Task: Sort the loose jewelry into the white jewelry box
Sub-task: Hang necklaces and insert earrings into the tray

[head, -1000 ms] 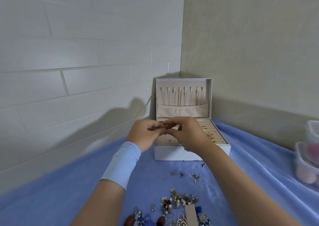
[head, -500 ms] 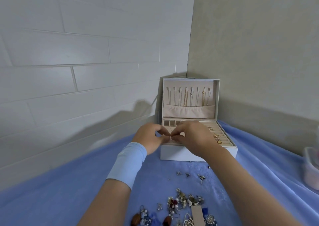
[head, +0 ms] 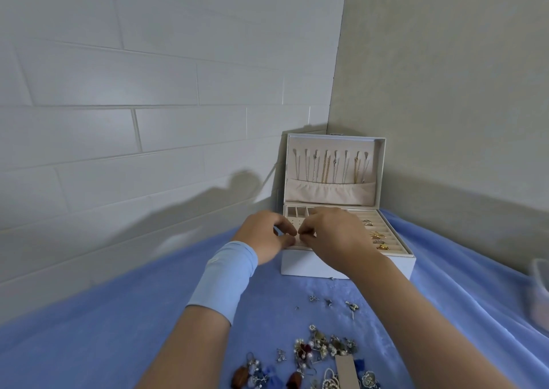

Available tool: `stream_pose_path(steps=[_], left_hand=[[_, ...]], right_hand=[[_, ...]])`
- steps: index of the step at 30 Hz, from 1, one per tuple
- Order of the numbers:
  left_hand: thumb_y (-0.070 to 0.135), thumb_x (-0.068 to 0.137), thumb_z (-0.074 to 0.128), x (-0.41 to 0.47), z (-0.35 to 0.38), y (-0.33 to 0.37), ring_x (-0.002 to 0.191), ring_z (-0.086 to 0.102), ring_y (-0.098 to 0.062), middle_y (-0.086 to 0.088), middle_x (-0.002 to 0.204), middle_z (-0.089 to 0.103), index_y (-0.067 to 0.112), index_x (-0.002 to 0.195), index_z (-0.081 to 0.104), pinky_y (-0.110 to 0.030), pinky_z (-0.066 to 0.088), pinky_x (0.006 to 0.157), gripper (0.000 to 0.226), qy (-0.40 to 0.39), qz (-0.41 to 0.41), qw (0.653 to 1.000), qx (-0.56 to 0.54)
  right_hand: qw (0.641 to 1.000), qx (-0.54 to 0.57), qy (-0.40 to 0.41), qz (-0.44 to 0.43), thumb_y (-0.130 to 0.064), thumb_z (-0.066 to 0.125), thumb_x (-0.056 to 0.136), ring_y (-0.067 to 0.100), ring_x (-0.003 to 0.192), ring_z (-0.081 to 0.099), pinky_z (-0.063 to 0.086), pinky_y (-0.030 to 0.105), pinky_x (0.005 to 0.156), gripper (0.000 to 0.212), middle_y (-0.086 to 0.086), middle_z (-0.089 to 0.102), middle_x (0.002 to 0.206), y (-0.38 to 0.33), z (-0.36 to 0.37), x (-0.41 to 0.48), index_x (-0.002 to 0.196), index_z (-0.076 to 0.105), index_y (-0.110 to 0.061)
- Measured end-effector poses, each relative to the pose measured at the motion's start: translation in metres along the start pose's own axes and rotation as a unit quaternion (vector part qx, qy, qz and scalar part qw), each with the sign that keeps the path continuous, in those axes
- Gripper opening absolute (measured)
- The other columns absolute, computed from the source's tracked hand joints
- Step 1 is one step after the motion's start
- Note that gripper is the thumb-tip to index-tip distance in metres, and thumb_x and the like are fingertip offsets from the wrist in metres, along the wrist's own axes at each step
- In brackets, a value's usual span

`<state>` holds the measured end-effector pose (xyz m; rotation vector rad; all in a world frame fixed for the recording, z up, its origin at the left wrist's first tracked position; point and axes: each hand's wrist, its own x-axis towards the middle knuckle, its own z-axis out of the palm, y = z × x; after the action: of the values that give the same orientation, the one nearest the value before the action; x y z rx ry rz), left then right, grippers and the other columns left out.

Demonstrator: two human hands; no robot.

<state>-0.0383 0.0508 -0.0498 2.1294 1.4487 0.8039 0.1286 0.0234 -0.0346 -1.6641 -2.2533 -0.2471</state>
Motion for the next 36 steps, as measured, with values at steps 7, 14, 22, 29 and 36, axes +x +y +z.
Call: stream_pose_path(steps=[7, 14, 22, 29, 36], left_hand=[[0.024, 0.089, 0.068, -0.001, 0.001, 0.0, 0.078, 0.053, -0.001, 0.023, 0.081, 0.053, 0.031, 0.09, 0.071, -0.02, 0.038, 0.076, 0.008, 0.005, 0.008, 1.0, 0.008], [0.032, 0.092, 0.064, -0.003, 0.005, -0.001, 0.092, 0.053, -0.01, 0.012, 0.1, 0.053, 0.033, 0.104, 0.073, -0.022, 0.036, 0.081, 0.015, 0.007, 0.023, 0.999, 0.045], [0.035, 0.089, 0.067, -0.026, -0.01, 0.006, 0.097, 0.054, -0.013, 0.012, 0.097, 0.056, 0.037, 0.096, 0.068, -0.029, 0.045, 0.087, 0.007, 0.029, 0.034, 0.995, 0.086], [0.028, 0.085, 0.07, -0.051, -0.013, 0.024, 0.07, 0.061, -0.005, 0.016, 0.082, 0.066, 0.031, 0.084, 0.069, -0.022, 0.05, 0.073, 0.003, -0.192, -0.046, 0.974, 0.113], [0.037, 0.074, 0.079, -0.051, 0.012, 0.023, 0.085, 0.067, -0.012, 0.015, 0.082, 0.07, 0.031, 0.09, 0.078, -0.032, 0.057, 0.086, 0.018, -0.223, -0.033, 0.961, 0.161]], right_hand=[[0.998, 0.023, -0.038, 0.037, -0.038, 0.053, 0.099, 0.012, 0.095, 0.061, 0.045, 0.028, 0.072, 0.023, -0.013, 0.068, 0.103, -0.002, -0.005, -0.001, 0.106, 0.075, -0.038], [0.974, 0.188, -0.036, 0.12, -0.034, 0.072, 0.085, 0.003, 0.069, 0.061, 0.046, 0.024, 0.06, 0.006, -0.018, 0.071, 0.083, 0.004, -0.002, -0.003, 0.083, 0.077, -0.036], [0.967, 0.247, -0.043, 0.046, -0.021, 0.079, 0.083, -0.003, 0.057, 0.058, 0.044, 0.015, 0.051, 0.007, -0.012, 0.07, 0.088, 0.007, -0.028, -0.011, 0.087, 0.075, -0.027], [0.961, 0.139, -0.239, 0.004, -0.018, 0.084, 0.077, 0.011, 0.06, 0.065, 0.053, 0.023, 0.056, 0.013, -0.007, 0.075, 0.081, 0.001, -0.028, -0.021, 0.087, 0.08, -0.026], [0.953, 0.033, -0.302, 0.005, -0.018, 0.084, 0.071, 0.011, 0.051, 0.059, 0.049, 0.021, 0.054, 0.017, 0.004, 0.077, 0.085, -0.008, 0.0, -0.027, 0.087, 0.08, -0.02]])
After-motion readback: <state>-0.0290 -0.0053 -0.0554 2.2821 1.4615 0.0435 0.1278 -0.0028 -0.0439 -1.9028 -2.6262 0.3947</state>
